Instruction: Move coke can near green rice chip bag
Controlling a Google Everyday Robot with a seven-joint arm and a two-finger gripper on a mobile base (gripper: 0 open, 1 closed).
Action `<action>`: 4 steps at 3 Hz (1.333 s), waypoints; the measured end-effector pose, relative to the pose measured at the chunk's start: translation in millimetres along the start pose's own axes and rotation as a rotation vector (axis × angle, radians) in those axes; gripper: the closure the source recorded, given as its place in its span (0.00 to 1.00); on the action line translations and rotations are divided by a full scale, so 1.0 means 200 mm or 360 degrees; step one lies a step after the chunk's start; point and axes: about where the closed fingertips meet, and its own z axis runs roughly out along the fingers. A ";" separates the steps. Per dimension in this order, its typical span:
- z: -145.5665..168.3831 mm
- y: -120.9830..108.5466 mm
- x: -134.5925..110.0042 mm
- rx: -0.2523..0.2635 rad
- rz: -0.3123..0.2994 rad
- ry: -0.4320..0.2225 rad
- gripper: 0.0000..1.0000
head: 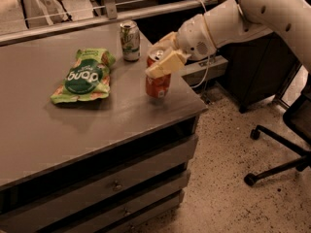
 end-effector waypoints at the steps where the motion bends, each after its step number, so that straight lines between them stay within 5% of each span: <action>1: 0.04 0.00 -0.30 -0.0060 -0.0168 -0.0109 1.00; 2: 0.16 -0.06 -0.54 -0.0086 -0.0317 -0.0098 1.00; 4: 0.45 -0.28 -0.55 -0.0049 -0.0306 0.0012 1.00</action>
Offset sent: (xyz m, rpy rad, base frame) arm 0.0295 0.1458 0.1025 -0.0136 -0.2268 0.2391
